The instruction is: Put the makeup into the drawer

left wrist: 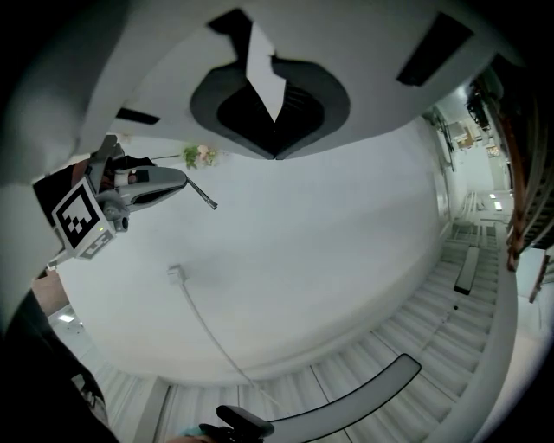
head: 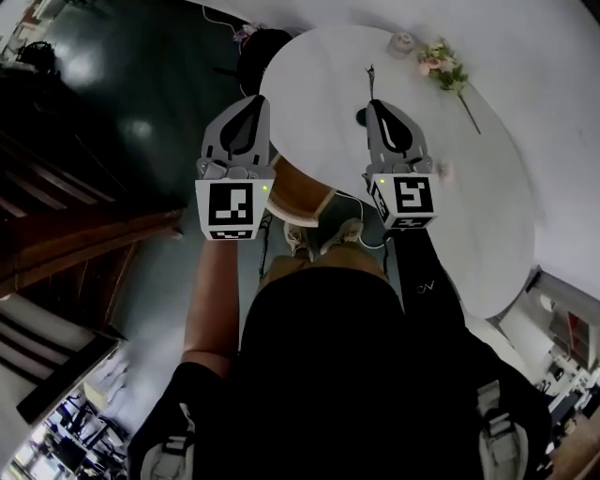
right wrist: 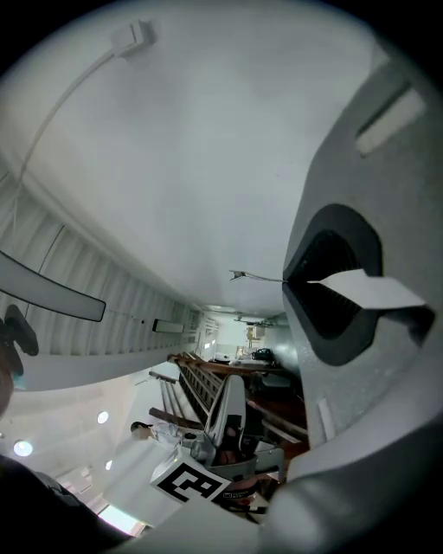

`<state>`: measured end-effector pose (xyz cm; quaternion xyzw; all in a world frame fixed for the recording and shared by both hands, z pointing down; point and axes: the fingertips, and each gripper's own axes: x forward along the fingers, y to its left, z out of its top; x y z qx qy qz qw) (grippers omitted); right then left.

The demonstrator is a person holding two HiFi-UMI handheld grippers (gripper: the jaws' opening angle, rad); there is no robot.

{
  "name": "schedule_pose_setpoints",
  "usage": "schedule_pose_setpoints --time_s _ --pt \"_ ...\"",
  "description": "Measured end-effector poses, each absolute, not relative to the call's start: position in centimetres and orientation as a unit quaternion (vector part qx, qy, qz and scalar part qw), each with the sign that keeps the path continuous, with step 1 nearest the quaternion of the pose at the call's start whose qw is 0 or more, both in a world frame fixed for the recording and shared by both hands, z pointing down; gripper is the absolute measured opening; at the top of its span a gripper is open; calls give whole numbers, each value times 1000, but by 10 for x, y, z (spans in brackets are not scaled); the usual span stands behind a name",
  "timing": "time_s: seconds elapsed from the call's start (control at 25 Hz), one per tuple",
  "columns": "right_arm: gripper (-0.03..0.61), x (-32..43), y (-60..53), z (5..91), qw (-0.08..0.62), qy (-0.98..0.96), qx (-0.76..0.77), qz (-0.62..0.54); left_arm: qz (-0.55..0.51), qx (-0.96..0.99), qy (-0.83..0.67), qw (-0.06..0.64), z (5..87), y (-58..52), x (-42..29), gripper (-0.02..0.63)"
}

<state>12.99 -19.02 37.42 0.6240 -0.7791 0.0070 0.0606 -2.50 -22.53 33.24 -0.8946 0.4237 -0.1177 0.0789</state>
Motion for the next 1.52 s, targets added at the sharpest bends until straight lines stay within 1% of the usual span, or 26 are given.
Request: schedule_pose_setpoints --time_s 0.2,0.32,0.68,0.84,1.04,1.24,1.36,1.52 --pt "12 79 -200 375 66 -799 597 4 -115 -889 437 73 336 -218 -64 9" --pt "12 50 -199 394 82 -812 577 15 -107 -891 436 68 339 -212 -78 9" --pt "12 -51 -172 538 204 -853 465 117 -111 -886 448 40 366 -202 -121 9" --pt "12 -83 -155 601 262 -860 408 158 -115 -884 453 27 378 -200 -132 9" --pt "12 -95 -125 677 337 -845 357 214 -118 -880 460 20 385 -196 -146 9" --pt "12 -90 -107 738 402 -803 342 278 -125 -870 477 7 394 -197 -167 9" --pt "12 -85 -101 757 421 -781 340 310 -130 -867 482 0 401 -197 -177 9" --pt "12 -86 -101 766 429 -779 333 312 -130 -867 481 -9 406 -197 -179 9"
